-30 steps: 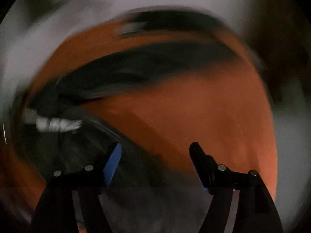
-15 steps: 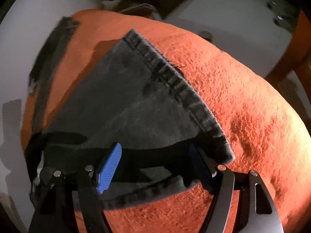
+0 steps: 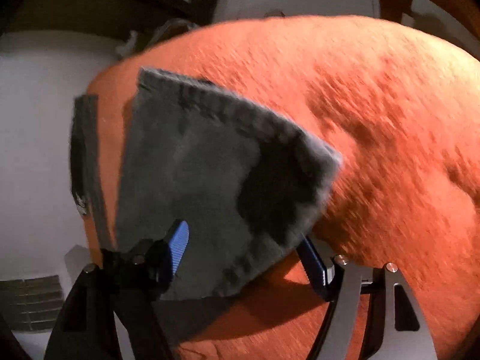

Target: Fold clothes

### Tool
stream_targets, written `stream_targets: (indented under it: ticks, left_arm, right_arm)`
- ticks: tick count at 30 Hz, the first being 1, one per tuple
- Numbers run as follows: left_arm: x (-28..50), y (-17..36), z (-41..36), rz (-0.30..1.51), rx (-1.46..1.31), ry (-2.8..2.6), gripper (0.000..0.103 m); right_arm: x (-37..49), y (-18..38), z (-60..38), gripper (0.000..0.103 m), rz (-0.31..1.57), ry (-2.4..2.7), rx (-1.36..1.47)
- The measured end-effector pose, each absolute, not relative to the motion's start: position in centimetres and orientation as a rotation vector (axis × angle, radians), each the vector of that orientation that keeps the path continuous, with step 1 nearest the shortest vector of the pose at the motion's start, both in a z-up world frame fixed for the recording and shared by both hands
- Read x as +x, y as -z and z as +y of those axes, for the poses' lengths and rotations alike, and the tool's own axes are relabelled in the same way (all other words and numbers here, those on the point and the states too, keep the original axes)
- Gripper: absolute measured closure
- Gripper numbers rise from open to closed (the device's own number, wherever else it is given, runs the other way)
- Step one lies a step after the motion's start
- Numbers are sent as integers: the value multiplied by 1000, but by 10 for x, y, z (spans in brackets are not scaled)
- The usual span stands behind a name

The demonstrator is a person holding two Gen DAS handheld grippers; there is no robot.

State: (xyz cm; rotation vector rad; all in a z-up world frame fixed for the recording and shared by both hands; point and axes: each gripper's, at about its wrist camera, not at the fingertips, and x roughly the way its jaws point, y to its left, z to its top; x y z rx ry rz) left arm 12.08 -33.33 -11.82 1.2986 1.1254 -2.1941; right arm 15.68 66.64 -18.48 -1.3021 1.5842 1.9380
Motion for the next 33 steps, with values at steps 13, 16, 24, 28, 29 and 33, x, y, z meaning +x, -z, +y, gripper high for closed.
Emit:
stream_targets:
  ticks: [13, 16, 24, 28, 29, 33]
  left_arm:
    - [125, 96, -340, 1108, 1280, 2207, 68]
    - [130, 91, -342, 1135, 1260, 2237, 67]
    - [136, 98, -337, 1133, 1242, 2203, 70]
    - [123, 60, -338, 1152, 1131, 2241, 71]
    - [117, 49, -340, 1166, 1107, 2254, 71]
    - [92, 8, -349, 1226, 1006, 2294, 71]
  right_arm:
    - [90, 98, 718, 97, 1031, -2201, -1311]
    - [90, 98, 715, 97, 1053, -2187, -1331]
    - [61, 86, 679, 96, 966, -2466, -1310]
    - [23, 35, 655, 96, 872, -2650, -1266]
    - [4, 19, 647, 96, 834, -2699, -1264]
    - [-98, -30, 620, 96, 691, -2840, -1263]
